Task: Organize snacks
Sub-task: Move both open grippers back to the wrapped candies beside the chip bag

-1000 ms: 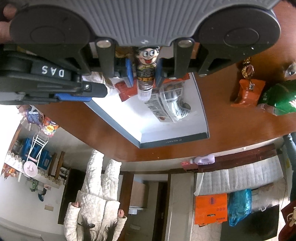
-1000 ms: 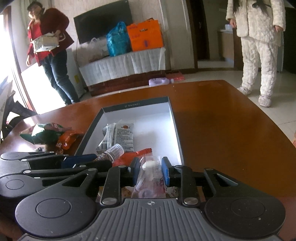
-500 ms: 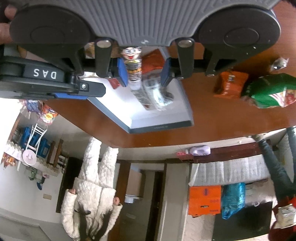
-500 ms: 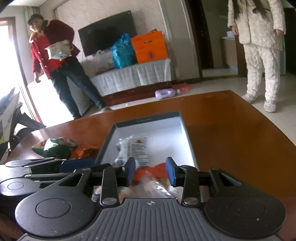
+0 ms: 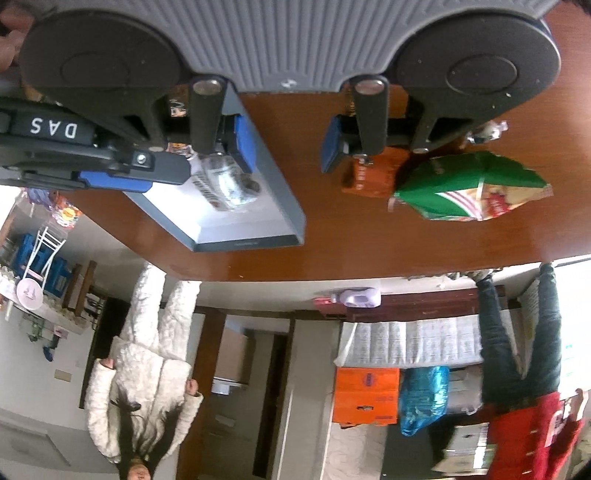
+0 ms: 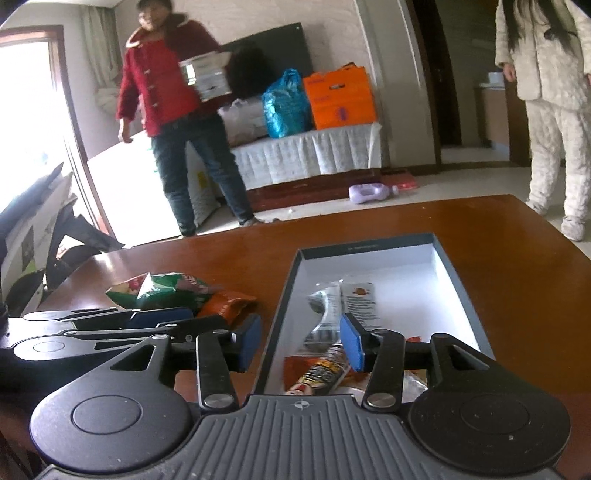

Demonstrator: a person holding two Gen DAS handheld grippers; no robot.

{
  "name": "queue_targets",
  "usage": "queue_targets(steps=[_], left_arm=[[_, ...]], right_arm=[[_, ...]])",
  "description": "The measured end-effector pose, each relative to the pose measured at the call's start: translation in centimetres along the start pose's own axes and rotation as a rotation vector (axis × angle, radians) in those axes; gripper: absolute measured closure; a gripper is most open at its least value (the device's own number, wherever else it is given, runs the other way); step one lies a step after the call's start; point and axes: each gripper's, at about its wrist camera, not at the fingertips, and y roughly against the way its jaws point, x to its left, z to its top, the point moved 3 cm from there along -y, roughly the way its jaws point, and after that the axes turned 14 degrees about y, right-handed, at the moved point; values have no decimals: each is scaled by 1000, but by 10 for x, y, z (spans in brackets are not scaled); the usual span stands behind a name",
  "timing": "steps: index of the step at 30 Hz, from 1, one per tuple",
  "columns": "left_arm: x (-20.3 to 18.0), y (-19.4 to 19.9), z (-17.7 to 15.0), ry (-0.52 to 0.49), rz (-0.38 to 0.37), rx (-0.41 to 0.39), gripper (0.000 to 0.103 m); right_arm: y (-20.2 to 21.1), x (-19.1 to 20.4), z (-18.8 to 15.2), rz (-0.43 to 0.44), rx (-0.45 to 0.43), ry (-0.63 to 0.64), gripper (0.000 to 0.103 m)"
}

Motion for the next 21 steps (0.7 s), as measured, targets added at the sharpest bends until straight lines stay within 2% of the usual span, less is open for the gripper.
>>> queue_targets(steps=[11, 21], left_arm=[[30, 17, 5, 8, 46, -10, 65], [66, 23, 10, 15, 137, -9, 65]], right_arm=[[-5, 19, 5, 24, 3, 15, 53], [-22, 53, 12, 65, 16, 48, 53]])
